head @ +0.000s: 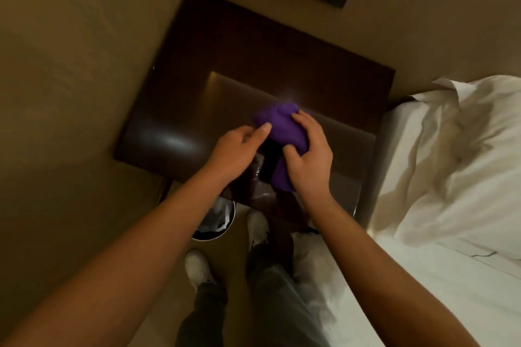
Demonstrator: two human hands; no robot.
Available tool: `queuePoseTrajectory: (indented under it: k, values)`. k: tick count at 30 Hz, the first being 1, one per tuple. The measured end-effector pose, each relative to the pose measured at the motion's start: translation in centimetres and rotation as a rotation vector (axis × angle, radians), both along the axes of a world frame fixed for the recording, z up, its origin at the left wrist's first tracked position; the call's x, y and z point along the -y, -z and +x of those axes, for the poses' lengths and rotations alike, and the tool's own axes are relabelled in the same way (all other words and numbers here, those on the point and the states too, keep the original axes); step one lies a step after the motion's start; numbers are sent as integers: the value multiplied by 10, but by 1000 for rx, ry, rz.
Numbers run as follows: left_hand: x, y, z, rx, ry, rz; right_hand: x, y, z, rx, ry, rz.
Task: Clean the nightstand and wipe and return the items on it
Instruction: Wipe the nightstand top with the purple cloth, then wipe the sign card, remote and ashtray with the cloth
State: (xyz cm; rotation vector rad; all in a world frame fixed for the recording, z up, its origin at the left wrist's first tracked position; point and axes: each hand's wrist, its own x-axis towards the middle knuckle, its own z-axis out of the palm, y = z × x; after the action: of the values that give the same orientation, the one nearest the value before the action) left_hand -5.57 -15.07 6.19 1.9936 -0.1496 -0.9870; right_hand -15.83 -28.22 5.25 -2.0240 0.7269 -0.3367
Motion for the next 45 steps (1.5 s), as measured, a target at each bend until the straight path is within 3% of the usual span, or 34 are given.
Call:
queuePoseTrajectory:
  k: [4, 11, 15, 18, 21, 24, 26, 31, 34, 36, 40, 43, 45]
  values:
    - [28, -15, 7, -221, -184, -251, -8, -14, 15, 59, 45, 106]
    - [25, -19, 18, -56, -200, -329, -19, -23, 14, 77, -22, 143]
    - [17, -29, 23, -77, -126, -369, -13, -27, -2, 80, 142, 323]
    - [11, -36, 22, -164, -117, -408, -7, -27, -18, -31, 323, 447]
    - [6, -44, 12, -195, -80, -448, -18, -33, -35, -29, 356, 789]
    - [3, -47, -11, -217, 9, -520, -42, -38, -52, 73, 358, 935]
    - [-1, -48, -28, -222, 83, -531, -55, -40, -65, 127, 418, 913]
    - [-2, -54, -64, -70, 300, -424, -70, -50, -113, 154, 623, 597]
    - [4, -56, -95, -71, 384, -397, -71, -58, -151, 235, 713, 624]
    - [11, -55, -116, -179, 409, -393, -71, -64, -178, 319, 757, 713]
    - [27, -60, -158, -656, 508, -378, -70, -73, -234, 402, 765, 857]
    - [29, -65, -207, -803, 551, -361, -73, -78, -277, 385, 723, 880]
    - [29, -69, -244, -780, 530, -340, -77, -79, -307, 397, 767, 891]
